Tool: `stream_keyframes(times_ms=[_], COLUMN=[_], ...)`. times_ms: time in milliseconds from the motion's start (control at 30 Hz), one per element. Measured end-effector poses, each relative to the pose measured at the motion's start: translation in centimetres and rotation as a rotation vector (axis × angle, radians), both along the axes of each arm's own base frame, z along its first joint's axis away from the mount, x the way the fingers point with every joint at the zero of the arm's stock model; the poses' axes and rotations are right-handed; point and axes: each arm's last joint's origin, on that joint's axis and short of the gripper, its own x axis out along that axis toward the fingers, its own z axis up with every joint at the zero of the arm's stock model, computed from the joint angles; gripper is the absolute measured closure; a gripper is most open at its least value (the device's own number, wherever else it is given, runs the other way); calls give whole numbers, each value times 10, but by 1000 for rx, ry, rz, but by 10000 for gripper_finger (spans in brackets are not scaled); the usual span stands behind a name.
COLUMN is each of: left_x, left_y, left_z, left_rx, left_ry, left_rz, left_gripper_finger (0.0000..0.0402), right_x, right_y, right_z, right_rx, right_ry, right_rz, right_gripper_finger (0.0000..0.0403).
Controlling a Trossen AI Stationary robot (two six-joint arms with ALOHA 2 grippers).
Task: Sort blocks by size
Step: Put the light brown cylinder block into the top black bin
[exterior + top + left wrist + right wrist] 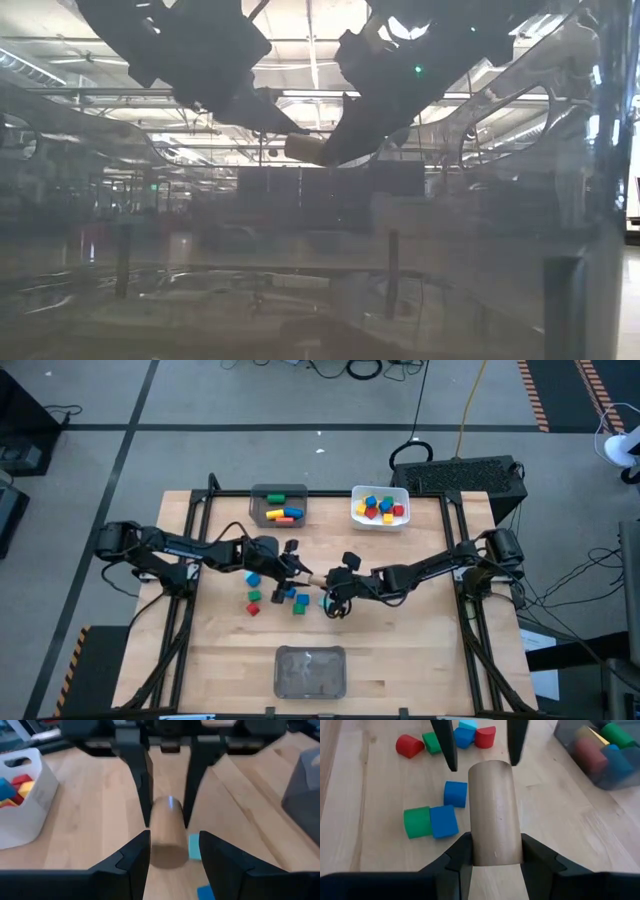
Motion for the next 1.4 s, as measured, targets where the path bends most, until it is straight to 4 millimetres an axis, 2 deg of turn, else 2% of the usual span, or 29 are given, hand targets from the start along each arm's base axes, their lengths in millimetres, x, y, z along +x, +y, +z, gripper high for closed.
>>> stream_keyframes(times_ms=[267,500,600,833,933,1100,1400], left_x=[1,-1,-2,-1,-1,-1,2], left_y=[-2,-2,-2,0,0,0,0], left_z=[2,-2,-4,-4,-3,-4,-3], left_rx=[-72,-121,-122,-83,-81,-83,-89], left_ry=[-14,44,67,57,49,53,26], left_rz=[31,56,56,109,110,105,105], left_gripper_finger=[230,226,205,118,98,96,136], right_x=[2,3,3,3,3,4,6], right_y=[0,0,0,0,0,0,1], right_z=[3,3,3,4,4,6,8], right_rx=[-4,-4,-1,-13,-17,-16,-26], right_ry=[-37,-39,-41,-44,-48,-65,-90], right_rz=[7,12,15,15,18,21,39], right_gripper_finger=[283,283,283,283,283,283,283])
